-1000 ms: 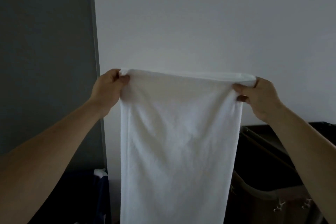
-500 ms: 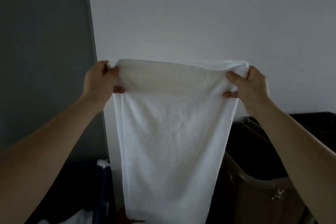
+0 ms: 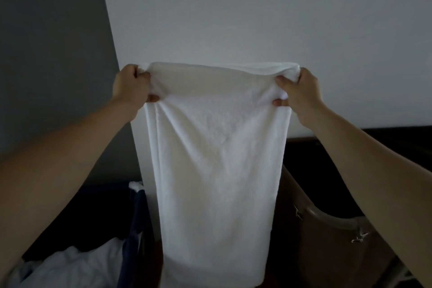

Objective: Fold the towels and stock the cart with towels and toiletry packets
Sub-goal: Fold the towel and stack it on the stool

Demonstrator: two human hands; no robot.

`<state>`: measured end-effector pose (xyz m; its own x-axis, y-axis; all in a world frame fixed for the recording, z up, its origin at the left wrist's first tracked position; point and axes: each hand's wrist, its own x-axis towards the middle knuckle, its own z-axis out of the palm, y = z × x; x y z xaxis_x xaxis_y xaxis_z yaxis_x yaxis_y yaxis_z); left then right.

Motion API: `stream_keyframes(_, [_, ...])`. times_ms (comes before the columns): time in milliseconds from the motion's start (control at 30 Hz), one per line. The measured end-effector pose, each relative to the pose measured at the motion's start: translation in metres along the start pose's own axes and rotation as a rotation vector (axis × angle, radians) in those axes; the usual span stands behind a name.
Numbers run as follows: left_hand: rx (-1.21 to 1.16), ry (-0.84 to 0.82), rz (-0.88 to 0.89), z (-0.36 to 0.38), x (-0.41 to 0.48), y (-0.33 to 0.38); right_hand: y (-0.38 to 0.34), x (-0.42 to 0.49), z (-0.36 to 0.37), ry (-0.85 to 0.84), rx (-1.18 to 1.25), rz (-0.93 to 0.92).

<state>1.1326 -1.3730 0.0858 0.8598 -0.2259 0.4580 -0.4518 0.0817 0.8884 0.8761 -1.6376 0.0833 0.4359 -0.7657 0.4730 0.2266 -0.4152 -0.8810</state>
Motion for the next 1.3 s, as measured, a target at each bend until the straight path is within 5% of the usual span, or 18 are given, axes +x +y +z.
stream_keyframes(567, [-0.068, 0.058, 0.045, -0.040, -0.067, 0.027, 0.007, -0.029, -0.003, -0.094, 0.112, -0.098])
stream_keyframes(1000, [-0.008, -0.148, -0.330, -0.149, -0.285, -0.072, 0.065, -0.260, -0.057, -0.223, -0.109, 0.213])
stream_keyframes(1300, [0.184, -0.496, -0.636, -0.189, -0.398, -0.138, 0.133, -0.379, -0.108, -0.454, -0.355, 0.583])
